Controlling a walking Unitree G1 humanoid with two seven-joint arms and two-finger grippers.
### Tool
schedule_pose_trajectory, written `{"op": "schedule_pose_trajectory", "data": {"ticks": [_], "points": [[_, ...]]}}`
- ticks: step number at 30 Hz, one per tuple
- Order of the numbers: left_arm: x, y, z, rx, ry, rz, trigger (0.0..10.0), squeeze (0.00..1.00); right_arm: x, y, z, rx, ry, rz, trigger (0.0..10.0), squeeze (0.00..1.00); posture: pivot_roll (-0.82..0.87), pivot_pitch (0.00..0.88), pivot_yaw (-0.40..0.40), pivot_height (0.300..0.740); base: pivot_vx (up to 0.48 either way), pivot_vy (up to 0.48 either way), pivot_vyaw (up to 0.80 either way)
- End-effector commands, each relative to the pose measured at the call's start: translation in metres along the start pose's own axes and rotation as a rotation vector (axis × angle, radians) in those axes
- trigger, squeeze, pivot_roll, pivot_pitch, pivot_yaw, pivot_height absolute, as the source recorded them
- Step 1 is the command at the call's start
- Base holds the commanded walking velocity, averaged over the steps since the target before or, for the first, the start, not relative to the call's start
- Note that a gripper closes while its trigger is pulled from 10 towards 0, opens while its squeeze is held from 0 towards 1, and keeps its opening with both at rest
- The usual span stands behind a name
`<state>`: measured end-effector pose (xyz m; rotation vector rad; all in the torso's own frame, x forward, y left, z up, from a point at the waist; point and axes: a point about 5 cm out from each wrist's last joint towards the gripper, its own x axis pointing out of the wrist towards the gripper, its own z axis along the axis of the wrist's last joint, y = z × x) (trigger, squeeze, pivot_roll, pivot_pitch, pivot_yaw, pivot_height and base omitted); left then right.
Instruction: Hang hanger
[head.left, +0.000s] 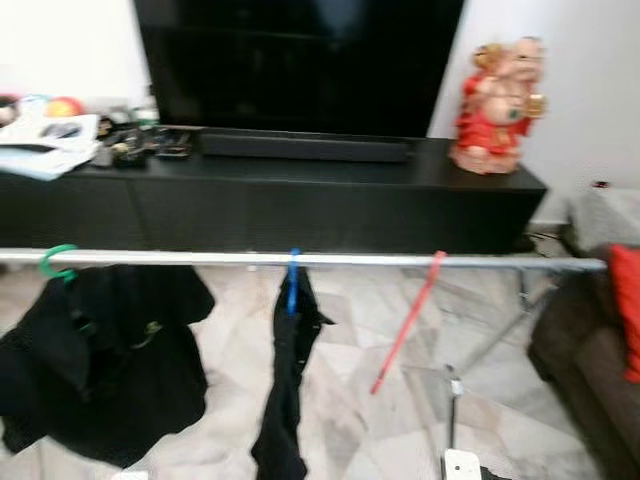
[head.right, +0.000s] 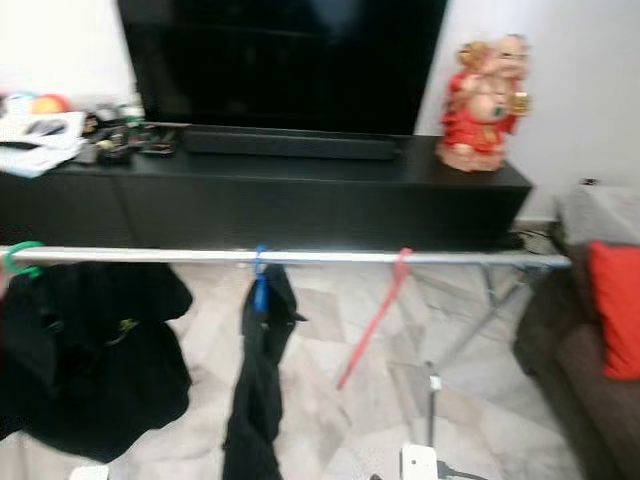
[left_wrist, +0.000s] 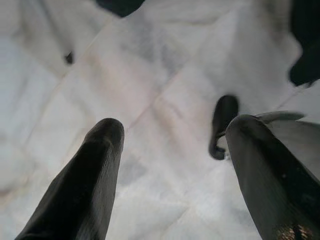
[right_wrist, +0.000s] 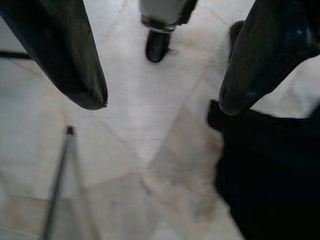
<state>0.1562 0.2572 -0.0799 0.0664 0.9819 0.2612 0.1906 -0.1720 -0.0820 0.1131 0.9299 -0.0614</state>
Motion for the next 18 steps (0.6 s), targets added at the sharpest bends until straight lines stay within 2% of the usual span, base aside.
{"op": "schedule_pose_trajectory", "data": {"ticks": [1,5,9,11,16,18], "points": [[-0.001,-0.001,-0.004,0.001,0.011,0.003,10.0,0.00,0.000,-0.002,0.001,-0.002,-0.003,-0.013,10.0,0.00,0.14,0.019,-0.043,0.740,0.000,0.000,0.80],[-0.003,0.011,-0.013,-0.004,0.047,0.028,10.0,0.00,0.000,0.002,-0.002,0.007,0.002,-0.004,10.0,0.00,0.13,0.007,-0.045,0.740,0.000,0.000,0.80],[-0.003,0.015,-0.016,0.000,0.060,0.035,10.0,0.00,0.000,0.002,-0.004,0.001,0.006,0.000,10.0,0.00,0.13,0.000,-0.050,0.740,0.000,0.000,0.80],[-0.003,0.017,-0.015,0.002,0.063,0.055,10.0,0.00,0.000,0.002,-0.003,-0.037,0.010,0.014,10.0,0.00,0.14,0.000,-0.056,0.740,0.000,0.000,0.80],[-0.002,0.013,-0.013,-0.010,0.064,0.059,10.0,0.00,0.000,0.000,-0.002,-0.047,0.008,0.021,10.0,0.00,0.15,0.000,-0.068,0.740,0.000,0.000,0.80],[-0.002,0.005,-0.017,-0.012,0.070,0.050,10.0,0.00,0.000,0.000,-0.001,-0.042,0.007,0.017,10.0,0.00,0.15,0.000,-0.066,0.740,0.000,0.000,0.80]]}}
